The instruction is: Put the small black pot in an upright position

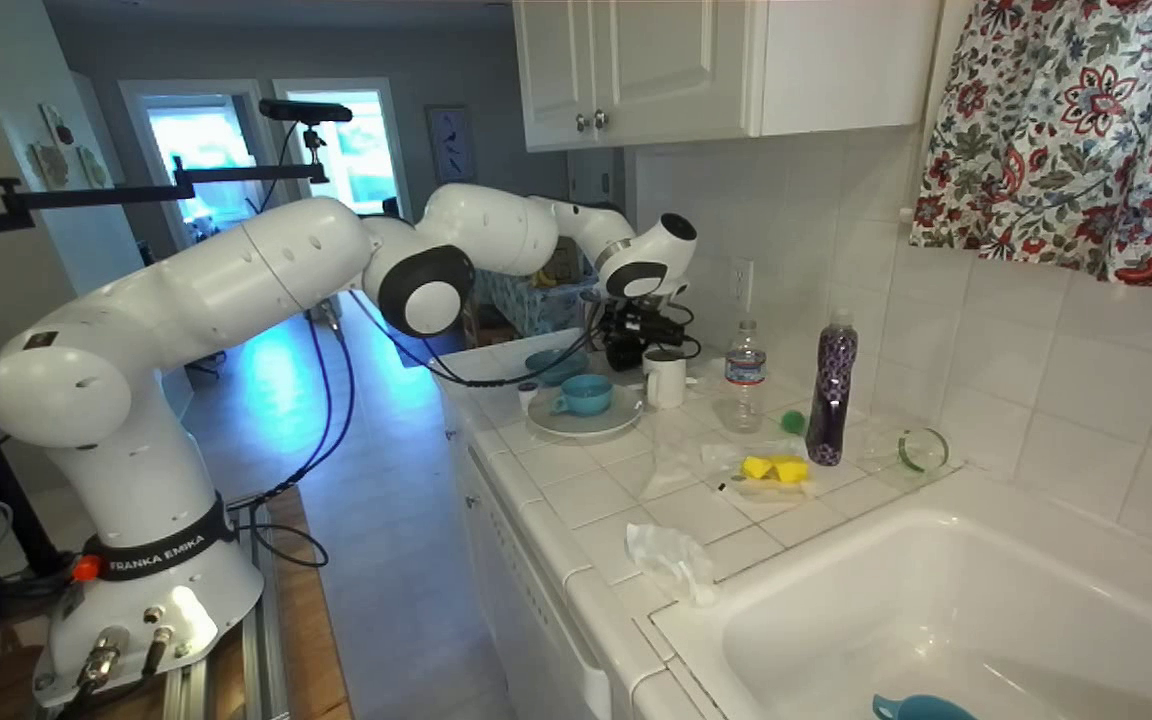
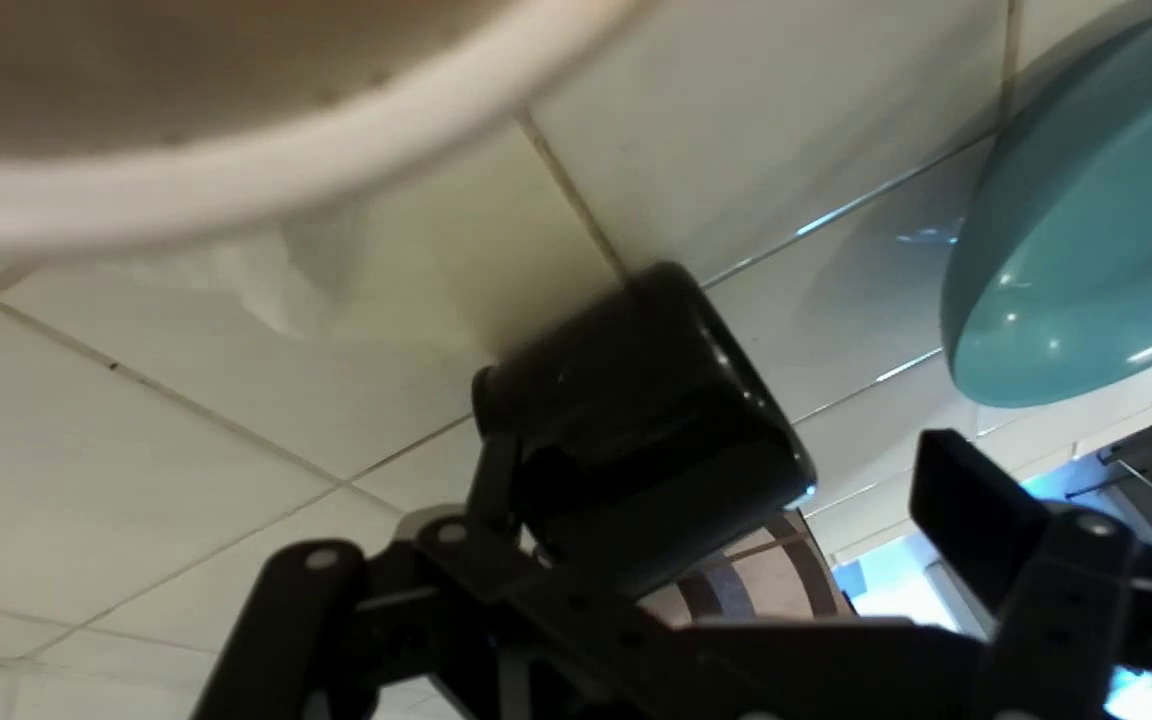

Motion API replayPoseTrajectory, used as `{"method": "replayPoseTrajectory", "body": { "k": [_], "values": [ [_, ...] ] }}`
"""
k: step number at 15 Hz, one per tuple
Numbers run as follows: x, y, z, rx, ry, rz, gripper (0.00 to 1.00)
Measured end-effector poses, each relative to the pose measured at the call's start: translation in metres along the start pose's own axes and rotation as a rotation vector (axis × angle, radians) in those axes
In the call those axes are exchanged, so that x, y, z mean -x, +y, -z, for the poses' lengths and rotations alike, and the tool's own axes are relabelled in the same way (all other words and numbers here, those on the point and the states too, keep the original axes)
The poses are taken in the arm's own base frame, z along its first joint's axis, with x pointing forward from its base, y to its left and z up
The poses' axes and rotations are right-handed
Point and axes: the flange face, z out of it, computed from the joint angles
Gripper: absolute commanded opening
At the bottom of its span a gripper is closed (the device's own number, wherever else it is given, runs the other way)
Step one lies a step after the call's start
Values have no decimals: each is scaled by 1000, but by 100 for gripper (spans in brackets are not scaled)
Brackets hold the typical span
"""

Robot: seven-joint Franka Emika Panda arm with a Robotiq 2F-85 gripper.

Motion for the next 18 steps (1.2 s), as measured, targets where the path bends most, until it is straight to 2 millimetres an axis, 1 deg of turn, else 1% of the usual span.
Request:
{"method": "replayPoseTrajectory", "body": {
  "k": [2,4,9,13,16,18],
  "values": [
    [0,-2,-8,-8,-5,20,100],
    [0,-4,-12,-12,-9,35,100],
    [-5,-6,-11,0,-16,90,100],
    [-10,-4,-9,76,-54,188,100],
    [-16,-5,-11,140,-71,261,100],
    [-20,-7,-14,150,-76,293,100]
  ]
}}
